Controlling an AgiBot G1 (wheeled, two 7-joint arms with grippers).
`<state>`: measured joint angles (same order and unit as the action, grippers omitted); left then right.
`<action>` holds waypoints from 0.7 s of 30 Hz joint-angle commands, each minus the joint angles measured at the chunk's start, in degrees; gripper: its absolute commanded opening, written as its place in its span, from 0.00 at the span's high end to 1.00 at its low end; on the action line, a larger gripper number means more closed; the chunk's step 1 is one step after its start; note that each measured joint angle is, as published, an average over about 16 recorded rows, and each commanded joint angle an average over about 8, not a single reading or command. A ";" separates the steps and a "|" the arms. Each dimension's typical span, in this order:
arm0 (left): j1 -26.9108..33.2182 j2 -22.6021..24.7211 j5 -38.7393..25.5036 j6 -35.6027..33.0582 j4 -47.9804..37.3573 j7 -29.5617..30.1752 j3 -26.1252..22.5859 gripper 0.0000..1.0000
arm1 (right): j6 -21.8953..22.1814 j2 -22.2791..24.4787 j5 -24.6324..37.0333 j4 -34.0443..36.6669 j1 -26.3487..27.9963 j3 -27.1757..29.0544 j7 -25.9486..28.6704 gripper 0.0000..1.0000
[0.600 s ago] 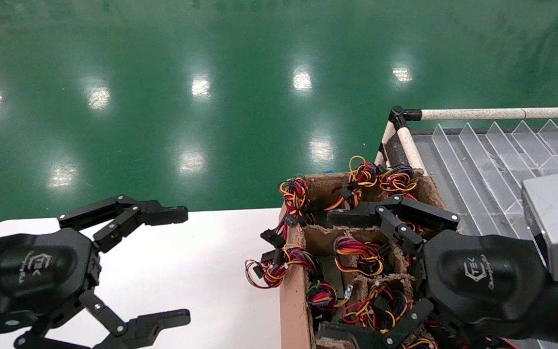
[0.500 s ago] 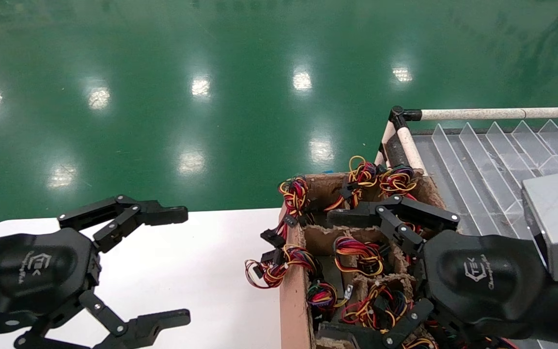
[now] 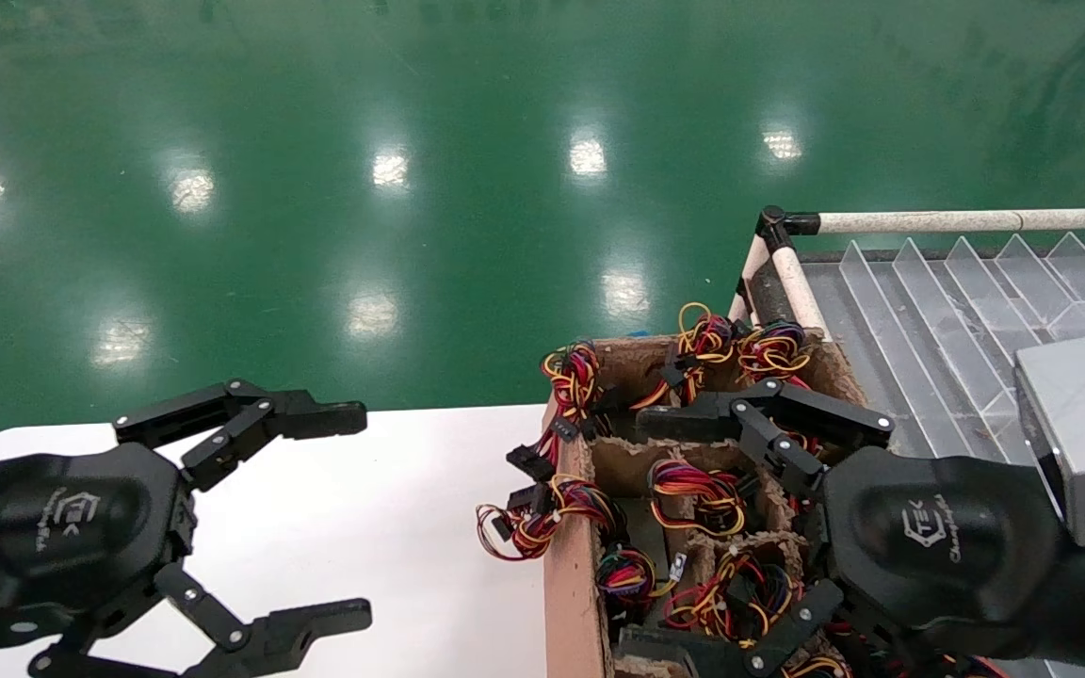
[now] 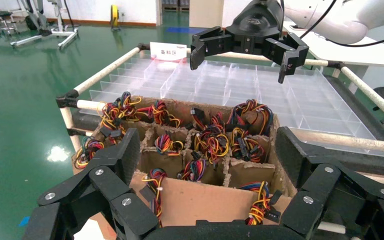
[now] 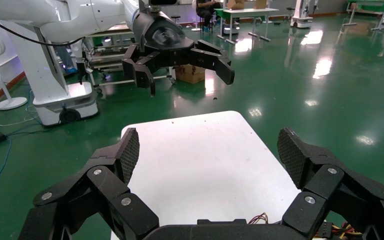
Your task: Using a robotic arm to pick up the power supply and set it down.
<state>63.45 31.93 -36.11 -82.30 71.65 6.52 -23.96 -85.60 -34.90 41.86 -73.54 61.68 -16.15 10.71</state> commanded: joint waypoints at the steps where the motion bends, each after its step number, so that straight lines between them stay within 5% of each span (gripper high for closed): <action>1: 0.00 0.00 0.00 0.00 0.00 0.00 0.00 1.00 | 0.00 0.00 0.00 0.00 0.00 0.00 0.00 0.00; 21: 0.00 0.00 0.00 0.00 0.00 0.00 0.00 1.00 | 1.07 0.61 1.09 1.31 0.23 0.22 -0.37 0.00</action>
<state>63.46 31.93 -36.11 -82.30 71.65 6.52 -23.97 -83.94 -34.73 43.53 -71.51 62.22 -16.19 10.53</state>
